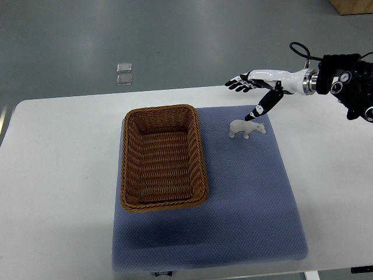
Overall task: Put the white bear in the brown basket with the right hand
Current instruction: 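Lower the right hand over the white bear, fingers open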
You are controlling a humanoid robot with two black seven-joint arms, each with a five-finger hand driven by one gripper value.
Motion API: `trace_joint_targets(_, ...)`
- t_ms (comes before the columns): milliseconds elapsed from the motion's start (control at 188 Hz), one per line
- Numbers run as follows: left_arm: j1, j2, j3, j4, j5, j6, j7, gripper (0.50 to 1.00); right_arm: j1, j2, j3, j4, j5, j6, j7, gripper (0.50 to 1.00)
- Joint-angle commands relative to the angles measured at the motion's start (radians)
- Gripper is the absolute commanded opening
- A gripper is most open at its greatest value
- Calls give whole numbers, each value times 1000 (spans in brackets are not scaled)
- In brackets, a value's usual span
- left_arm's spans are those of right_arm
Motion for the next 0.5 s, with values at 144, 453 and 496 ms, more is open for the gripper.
trace_joint_targets(144, 0, 0, 0, 0, 0, 0, 0, 1000, 1, 30, -120, -4, -8, -129, 0, 928)
trace_joint_targets(453, 0, 0, 0, 0, 0, 0, 0, 1000, -1, 64, -227, -18, -11, -204, -7, 926)
trace_joint_targets(496, 0, 0, 0, 0, 0, 0, 0, 1000, -1, 65, -239, -18, -10, -217, -7, 926)
